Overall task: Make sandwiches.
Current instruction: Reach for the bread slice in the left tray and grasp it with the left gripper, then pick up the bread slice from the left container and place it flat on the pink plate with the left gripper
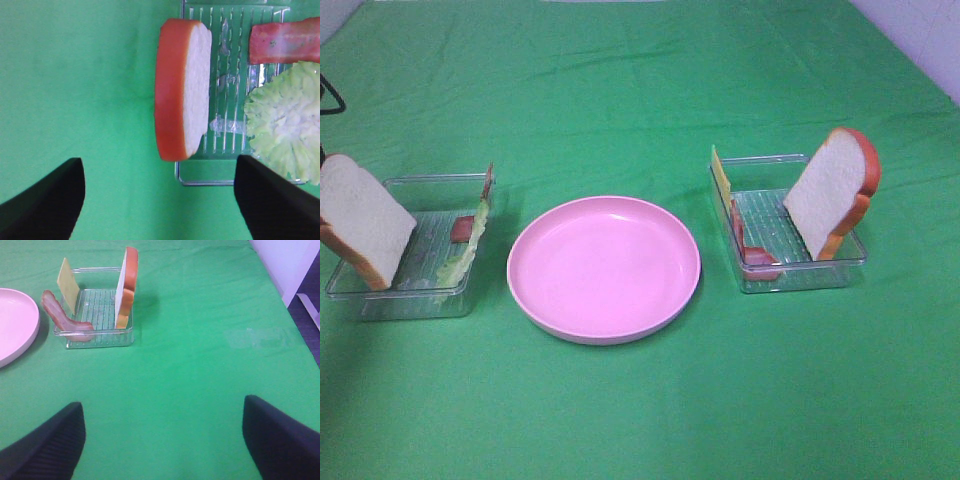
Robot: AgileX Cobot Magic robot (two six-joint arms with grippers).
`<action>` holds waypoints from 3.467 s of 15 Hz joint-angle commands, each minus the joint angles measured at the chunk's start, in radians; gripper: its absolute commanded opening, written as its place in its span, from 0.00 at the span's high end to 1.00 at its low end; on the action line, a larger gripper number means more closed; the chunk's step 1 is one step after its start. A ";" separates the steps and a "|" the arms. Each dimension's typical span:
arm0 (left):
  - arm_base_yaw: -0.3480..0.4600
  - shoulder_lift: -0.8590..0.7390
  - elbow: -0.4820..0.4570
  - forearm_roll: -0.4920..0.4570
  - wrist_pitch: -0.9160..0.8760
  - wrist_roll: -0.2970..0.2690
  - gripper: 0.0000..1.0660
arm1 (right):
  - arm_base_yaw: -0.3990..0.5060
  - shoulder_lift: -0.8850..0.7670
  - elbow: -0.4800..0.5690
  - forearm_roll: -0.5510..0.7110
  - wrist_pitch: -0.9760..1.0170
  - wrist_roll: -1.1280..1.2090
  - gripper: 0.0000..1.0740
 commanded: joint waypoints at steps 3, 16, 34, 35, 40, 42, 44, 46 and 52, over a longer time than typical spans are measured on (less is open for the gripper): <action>-0.002 0.105 -0.005 -0.078 -0.098 0.035 0.27 | -0.003 -0.011 0.004 -0.001 -0.011 -0.016 0.25; -0.002 0.142 -0.004 -0.167 -0.178 0.026 1.00 | -0.003 -0.011 0.004 -0.001 -0.011 -0.016 0.25; -0.240 -0.049 -0.003 -0.868 -0.215 0.393 1.00 | -0.003 -0.011 0.004 -0.001 -0.011 -0.016 0.25; -0.281 -0.009 -0.003 -0.867 -0.236 0.393 1.00 | -0.003 -0.011 0.004 -0.001 -0.011 -0.016 0.25; -0.392 0.185 -0.003 -0.877 -0.330 0.386 1.00 | -0.003 -0.011 0.004 -0.001 -0.011 -0.016 0.25; -0.402 0.241 -0.003 -0.887 -0.340 0.364 1.00 | -0.003 -0.011 0.004 -0.001 -0.011 -0.016 0.25; -0.402 0.271 -0.003 -0.887 -0.337 0.363 1.00 | -0.003 -0.011 0.004 -0.001 -0.011 -0.016 0.25; -0.402 0.289 -0.003 -0.885 -0.335 0.321 0.94 | -0.003 -0.011 0.004 -0.001 -0.011 -0.016 0.25; -0.402 0.293 -0.003 -0.840 -0.308 0.322 0.32 | -0.003 -0.011 0.004 -0.001 -0.011 -0.016 0.25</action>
